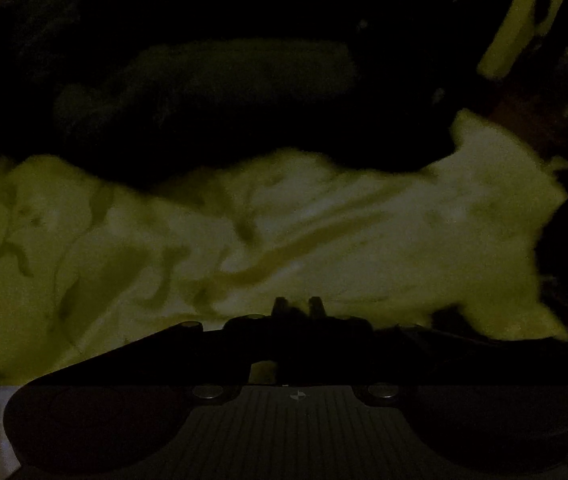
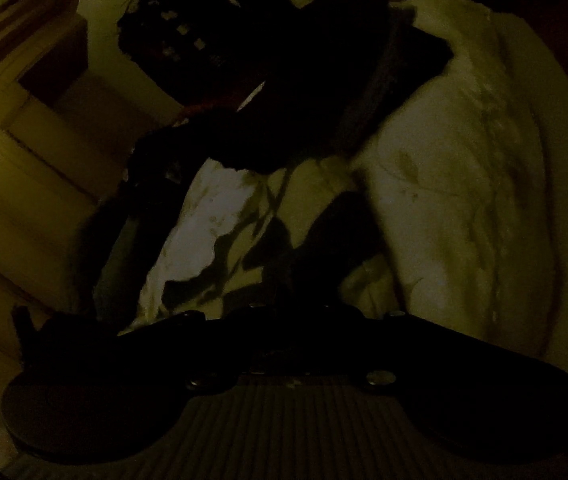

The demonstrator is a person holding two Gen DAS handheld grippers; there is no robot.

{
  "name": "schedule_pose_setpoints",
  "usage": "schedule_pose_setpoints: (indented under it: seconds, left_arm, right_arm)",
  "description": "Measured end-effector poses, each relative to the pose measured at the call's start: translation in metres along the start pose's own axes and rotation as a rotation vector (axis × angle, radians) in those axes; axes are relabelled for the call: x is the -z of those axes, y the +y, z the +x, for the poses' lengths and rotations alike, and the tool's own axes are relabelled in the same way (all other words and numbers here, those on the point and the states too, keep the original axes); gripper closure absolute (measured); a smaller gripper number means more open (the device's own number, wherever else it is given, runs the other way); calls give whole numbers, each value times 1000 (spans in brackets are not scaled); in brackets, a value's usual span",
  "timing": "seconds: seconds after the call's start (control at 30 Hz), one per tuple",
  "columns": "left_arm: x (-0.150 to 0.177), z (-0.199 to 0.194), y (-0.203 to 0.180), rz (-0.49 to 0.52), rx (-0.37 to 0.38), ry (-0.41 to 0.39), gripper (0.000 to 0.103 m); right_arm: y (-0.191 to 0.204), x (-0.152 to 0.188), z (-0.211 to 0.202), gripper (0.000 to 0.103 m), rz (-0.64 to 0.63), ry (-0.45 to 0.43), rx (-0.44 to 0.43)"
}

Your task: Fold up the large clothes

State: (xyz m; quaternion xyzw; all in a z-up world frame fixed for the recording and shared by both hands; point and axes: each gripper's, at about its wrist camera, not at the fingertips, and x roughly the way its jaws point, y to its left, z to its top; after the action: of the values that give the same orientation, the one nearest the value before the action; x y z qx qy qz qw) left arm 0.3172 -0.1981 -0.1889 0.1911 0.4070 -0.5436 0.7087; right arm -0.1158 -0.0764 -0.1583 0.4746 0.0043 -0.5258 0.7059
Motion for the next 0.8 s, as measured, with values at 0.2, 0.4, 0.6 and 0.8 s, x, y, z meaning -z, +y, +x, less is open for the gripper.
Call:
schedule_pose_setpoints:
  seconds: [0.2,0.4,0.6,0.8]
  left_arm:
    - [27,44,3,40,-63,17,49]
    - [31,34,-13,193,-204,-20,0]
    - [49,-5,-27,336,-253,-113,0]
    - [69,-45,-43,410,-202,-119,0]
  right_arm:
    - [-1,14,23,95,-65,33,78]
    - [6,18,28,94,-147,29,119]
    - [13,21,26,83,-185,22,144]
    - [22,20,16,43,-171,-9,132]
